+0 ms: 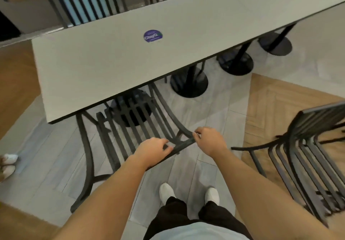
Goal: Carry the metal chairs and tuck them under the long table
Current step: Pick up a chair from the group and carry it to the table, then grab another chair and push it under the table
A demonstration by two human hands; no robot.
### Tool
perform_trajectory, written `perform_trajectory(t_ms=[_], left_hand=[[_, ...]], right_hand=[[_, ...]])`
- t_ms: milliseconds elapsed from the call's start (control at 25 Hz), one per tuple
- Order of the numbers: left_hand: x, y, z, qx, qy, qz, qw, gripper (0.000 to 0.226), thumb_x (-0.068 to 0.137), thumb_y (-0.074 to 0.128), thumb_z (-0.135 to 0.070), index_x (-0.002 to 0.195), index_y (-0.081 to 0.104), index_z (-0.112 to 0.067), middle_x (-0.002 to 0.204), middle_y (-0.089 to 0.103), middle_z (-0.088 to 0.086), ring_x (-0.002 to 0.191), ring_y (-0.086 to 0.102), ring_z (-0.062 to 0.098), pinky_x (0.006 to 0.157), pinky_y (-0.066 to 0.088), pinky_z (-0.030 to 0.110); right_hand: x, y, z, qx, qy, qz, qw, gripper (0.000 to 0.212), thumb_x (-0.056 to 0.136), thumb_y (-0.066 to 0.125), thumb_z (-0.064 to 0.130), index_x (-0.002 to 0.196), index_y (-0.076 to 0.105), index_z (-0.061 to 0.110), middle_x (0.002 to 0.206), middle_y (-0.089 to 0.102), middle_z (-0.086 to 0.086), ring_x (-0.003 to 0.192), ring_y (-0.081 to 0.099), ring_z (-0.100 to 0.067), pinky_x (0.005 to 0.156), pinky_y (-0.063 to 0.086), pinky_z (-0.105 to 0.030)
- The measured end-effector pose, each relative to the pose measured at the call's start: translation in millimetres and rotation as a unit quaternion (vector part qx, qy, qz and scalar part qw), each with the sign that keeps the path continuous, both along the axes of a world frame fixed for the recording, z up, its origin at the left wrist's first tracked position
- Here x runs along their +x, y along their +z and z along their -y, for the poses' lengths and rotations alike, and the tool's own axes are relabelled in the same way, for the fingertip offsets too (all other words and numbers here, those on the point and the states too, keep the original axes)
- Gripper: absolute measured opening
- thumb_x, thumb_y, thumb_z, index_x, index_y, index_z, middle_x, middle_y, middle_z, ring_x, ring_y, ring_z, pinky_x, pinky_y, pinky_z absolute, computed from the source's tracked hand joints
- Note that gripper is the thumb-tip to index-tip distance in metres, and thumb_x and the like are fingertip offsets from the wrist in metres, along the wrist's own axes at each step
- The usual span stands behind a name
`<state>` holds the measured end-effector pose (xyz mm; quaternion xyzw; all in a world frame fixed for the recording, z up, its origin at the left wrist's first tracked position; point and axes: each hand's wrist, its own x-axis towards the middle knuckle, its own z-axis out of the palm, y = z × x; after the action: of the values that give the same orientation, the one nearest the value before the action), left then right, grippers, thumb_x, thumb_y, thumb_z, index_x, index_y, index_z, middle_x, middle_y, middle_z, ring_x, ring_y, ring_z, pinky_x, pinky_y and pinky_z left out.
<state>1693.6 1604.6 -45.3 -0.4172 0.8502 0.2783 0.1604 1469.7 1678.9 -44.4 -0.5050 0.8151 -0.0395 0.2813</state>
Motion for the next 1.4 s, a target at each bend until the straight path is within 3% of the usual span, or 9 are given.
perform_trajectory(t_ms=[160,400,680,880,1120,1400], left_hand=[[-77,10,-12,-0.020,-0.074,-0.027,0.997,0.048,0.104,0.040,-0.057,0.132,0.063,-0.025,0.115,0.072,-0.001,0.101,0.067,0.019,0.085,0.056,0.038],[-202,18,-64,-0.019,-0.154,-0.028,0.988,0.049,0.105,0.041,-0.054,0.135,0.063,-0.022,0.123,0.072,-0.001,0.106,0.067,0.019,0.089,0.055,0.035],[-308,26,-102,-0.012,-0.191,-0.015,0.981,0.050,0.105,0.040,-0.054,0.137,0.061,-0.023,0.124,0.070,0.000,0.105,0.067,0.019,0.089,0.056,0.038],[-361,28,-82,-0.024,-0.217,-0.019,0.976,0.050,0.105,0.040,-0.054,0.137,0.061,-0.022,0.123,0.071,-0.001,0.103,0.067,0.018,0.089,0.056,0.038],[-440,5,-2,-0.027,-0.275,0.000,0.961,0.048,0.105,0.041,-0.053,0.135,0.061,-0.022,0.121,0.071,-0.001,0.101,0.067,0.018,0.087,0.057,0.038],[-555,3,131,-0.046,-0.410,0.050,0.909,0.048,0.106,0.036,-0.053,0.134,0.062,-0.024,0.115,0.072,0.000,0.095,0.067,0.020,0.082,0.057,0.038]], right_hand=[[-62,8,-52,-0.020,-0.072,-0.016,0.997,0.033,0.106,0.048,0.035,0.110,0.070,0.012,0.109,0.070,-0.008,0.096,0.065,-0.031,0.079,0.053,-0.039],[-171,18,-159,0.011,-0.173,-0.053,0.983,0.034,0.106,0.045,0.037,0.111,0.070,0.015,0.101,0.072,-0.006,0.089,0.067,-0.028,0.076,0.056,-0.039],[-273,20,-214,0.043,-0.209,-0.054,0.975,0.031,0.105,0.048,0.039,0.112,0.070,0.019,0.097,0.071,-0.002,0.089,0.067,-0.023,0.081,0.059,-0.040],[-314,18,-202,0.050,-0.231,-0.044,0.971,0.029,0.105,0.049,0.040,0.116,0.068,0.021,0.096,0.070,0.000,0.086,0.067,-0.020,0.083,0.061,-0.041],[-380,6,-143,0.034,-0.292,-0.041,0.955,0.025,0.106,0.051,0.040,0.111,0.067,0.021,0.090,0.068,0.001,0.083,0.067,-0.018,0.079,0.061,-0.039],[-457,13,-59,0.041,-0.484,-0.076,0.871,0.056,0.105,0.037,0.061,0.121,0.063,0.014,0.097,0.067,-0.006,0.090,0.066,-0.025,0.077,0.059,-0.043]])
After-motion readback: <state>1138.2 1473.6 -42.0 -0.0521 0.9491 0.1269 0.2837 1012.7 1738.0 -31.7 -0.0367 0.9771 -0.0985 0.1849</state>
